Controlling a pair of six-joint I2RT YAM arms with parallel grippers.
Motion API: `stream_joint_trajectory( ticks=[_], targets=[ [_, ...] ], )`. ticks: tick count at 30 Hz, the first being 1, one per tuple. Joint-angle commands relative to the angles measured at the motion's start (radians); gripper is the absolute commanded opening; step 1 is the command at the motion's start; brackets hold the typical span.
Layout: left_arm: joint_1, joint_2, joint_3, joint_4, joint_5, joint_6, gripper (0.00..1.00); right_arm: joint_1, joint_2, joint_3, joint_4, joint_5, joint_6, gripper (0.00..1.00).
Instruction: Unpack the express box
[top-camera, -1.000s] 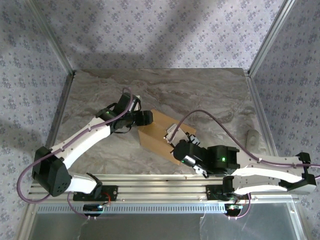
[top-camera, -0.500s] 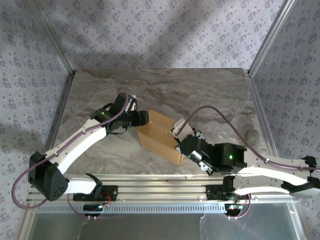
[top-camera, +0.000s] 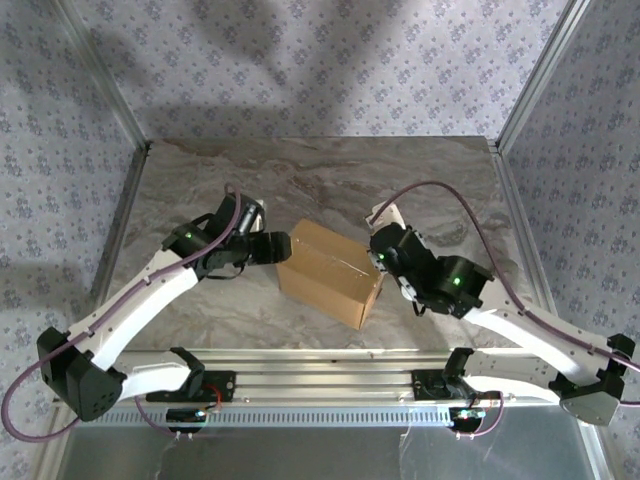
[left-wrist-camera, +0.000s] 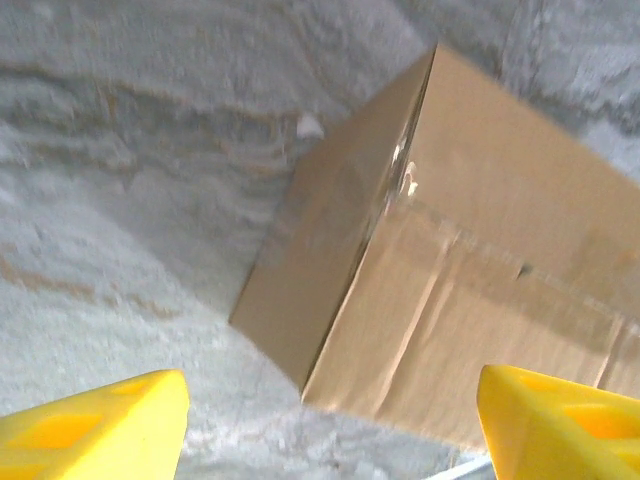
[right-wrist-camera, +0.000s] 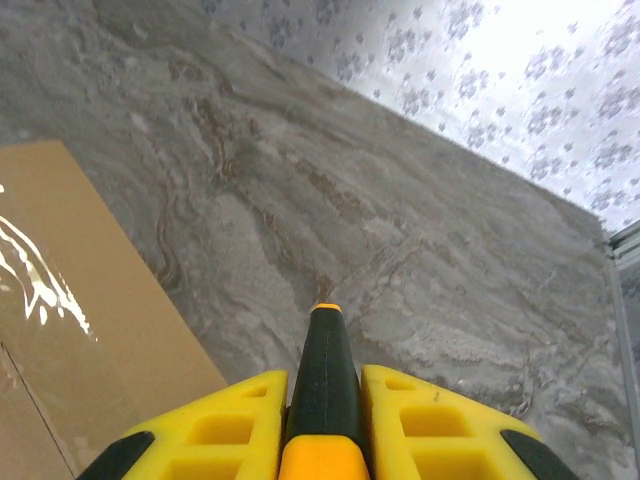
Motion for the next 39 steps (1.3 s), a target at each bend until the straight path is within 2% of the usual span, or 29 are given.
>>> stream_joint_trajectory(
  ticks=[1, 9, 20, 32, 39],
  targets=[
    [-0.018, -0.026, -0.051, -0.042, 0.071, -0.051, 0.76, -0.004, -0.001, -0.03, -0.035, -0.054, 0.055, 0.0],
    [-0.022, -0.012, -0.11, 0.043, 0.141, -0.076, 0.76, 0.069, -0.03, -0.066, -0.072, -0.08, 0.155, 0.0],
    [-0.009, 0.04, -0.069, 0.097, 0.038, -0.062, 0.76, 0.253, 0.027, -0.031, -0.138, 0.037, 0.306, 0.0],
    [-0.008, 0.058, 0.115, -0.004, -0.014, 0.024, 0.76, 0.282, 0.025, 0.104, -0.158, 0.107, 0.178, 0.0],
    [-0.007, 0.16, 0.213, -0.03, 0.003, 0.084, 0.77, 0.365, 0.101, 0.195, -0.127, 0.104, 0.154, 0.0]
  ],
)
